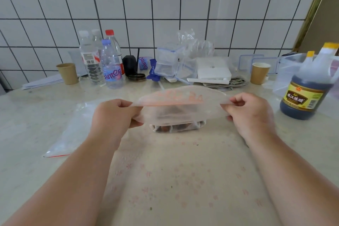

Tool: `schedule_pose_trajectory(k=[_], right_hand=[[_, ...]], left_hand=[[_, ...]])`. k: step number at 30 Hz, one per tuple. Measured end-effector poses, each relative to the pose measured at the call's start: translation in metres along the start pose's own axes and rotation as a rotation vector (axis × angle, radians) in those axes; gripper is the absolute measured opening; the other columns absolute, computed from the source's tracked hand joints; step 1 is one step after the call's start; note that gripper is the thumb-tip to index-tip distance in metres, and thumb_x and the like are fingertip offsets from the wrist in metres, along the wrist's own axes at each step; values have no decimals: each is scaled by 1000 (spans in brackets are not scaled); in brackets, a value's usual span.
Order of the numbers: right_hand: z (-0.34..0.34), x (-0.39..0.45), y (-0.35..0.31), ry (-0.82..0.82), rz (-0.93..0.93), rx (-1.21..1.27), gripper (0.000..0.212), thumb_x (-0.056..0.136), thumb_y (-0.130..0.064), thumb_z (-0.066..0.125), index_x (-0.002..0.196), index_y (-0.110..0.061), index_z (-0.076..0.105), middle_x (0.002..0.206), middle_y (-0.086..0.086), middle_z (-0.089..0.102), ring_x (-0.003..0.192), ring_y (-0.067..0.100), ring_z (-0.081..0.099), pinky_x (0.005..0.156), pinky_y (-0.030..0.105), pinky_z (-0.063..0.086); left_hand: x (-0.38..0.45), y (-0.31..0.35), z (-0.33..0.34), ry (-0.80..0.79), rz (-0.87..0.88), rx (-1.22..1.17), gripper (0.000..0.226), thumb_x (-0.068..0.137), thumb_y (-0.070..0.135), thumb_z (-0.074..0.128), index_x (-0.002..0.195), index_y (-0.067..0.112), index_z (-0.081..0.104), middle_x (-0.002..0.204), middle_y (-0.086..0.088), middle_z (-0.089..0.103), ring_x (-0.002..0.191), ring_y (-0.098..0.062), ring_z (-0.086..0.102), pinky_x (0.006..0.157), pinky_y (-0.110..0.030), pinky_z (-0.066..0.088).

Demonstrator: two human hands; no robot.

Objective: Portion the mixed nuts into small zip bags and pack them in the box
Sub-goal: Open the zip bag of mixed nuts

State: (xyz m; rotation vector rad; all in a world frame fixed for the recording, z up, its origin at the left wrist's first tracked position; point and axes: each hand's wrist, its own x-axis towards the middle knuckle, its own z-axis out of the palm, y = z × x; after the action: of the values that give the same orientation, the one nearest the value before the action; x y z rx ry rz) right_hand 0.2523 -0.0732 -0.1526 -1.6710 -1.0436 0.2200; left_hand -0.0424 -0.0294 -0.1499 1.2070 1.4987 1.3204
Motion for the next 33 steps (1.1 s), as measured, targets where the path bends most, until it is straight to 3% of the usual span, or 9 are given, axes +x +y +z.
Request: schedule_pose_trajectory(k=[2,6,11,14,19,25,28,30,33], right_hand=[[-1,1,3,-32,8,76,7,77,-30,78,74,-30,71,64,-17,70,50,3,67,56,24,45],[-3,4,1,-160,264,439,14,84,-5,70,76,-16,73,79,7,75,68,16,71,64,30,56],[-4,4,-7,-395,664,969,20,96,6,44,91,-3,61,65,8,70,51,16,68,49,25,55],[-7,4,-4,-570,796,1082,17,87,1,51,86,-3,68,65,3,64,49,11,57,46,24,50],[-6,4,-3,-678,777,974,21,71,-7,57,66,-8,78,66,2,65,46,11,51,44,22,40],[-11,5,-9,-596,863,1149,19,71,-8,59,89,-10,66,83,5,71,62,19,63,63,27,39],[-15,3,-12,-694,739,1137,18,72,-14,59,89,-12,65,91,7,71,72,21,64,67,30,39],[-14,0,-14,-715,616,1022,10,66,-8,63,72,-15,62,82,4,66,71,18,58,66,30,37],[-4,-1,-14,-515,501,841,33,71,7,61,53,-20,57,60,-1,58,62,15,54,60,29,38]], left_hand=[[-1,4,2,-117,-120,-289,8,92,3,73,84,3,72,72,-11,78,60,-19,76,59,-30,63],[-5,4,4,-373,-274,-520,18,104,7,54,97,2,70,85,-12,81,73,-23,80,60,-37,65],[-10,5,6,-443,-432,-716,24,102,8,50,112,-6,68,110,-22,78,89,-32,80,63,-50,65],[-9,7,5,-489,-450,-758,29,83,6,58,95,-8,80,108,-24,78,88,-34,80,61,-47,65],[-6,6,5,-442,-480,-779,21,74,8,63,78,-2,81,92,-15,77,71,-26,77,59,-41,64],[-3,7,2,-402,-520,-813,20,86,10,58,100,1,68,94,-18,77,73,-31,78,64,-51,63],[-1,7,4,-381,-519,-779,25,103,25,53,109,5,65,101,-18,78,78,-33,79,66,-53,64],[-3,9,3,-413,-447,-734,30,94,34,66,107,7,66,96,-16,78,76,-30,78,78,-55,63],[-13,12,5,-428,-274,-564,48,70,30,82,109,3,70,100,-16,74,83,-27,75,82,-52,63]])
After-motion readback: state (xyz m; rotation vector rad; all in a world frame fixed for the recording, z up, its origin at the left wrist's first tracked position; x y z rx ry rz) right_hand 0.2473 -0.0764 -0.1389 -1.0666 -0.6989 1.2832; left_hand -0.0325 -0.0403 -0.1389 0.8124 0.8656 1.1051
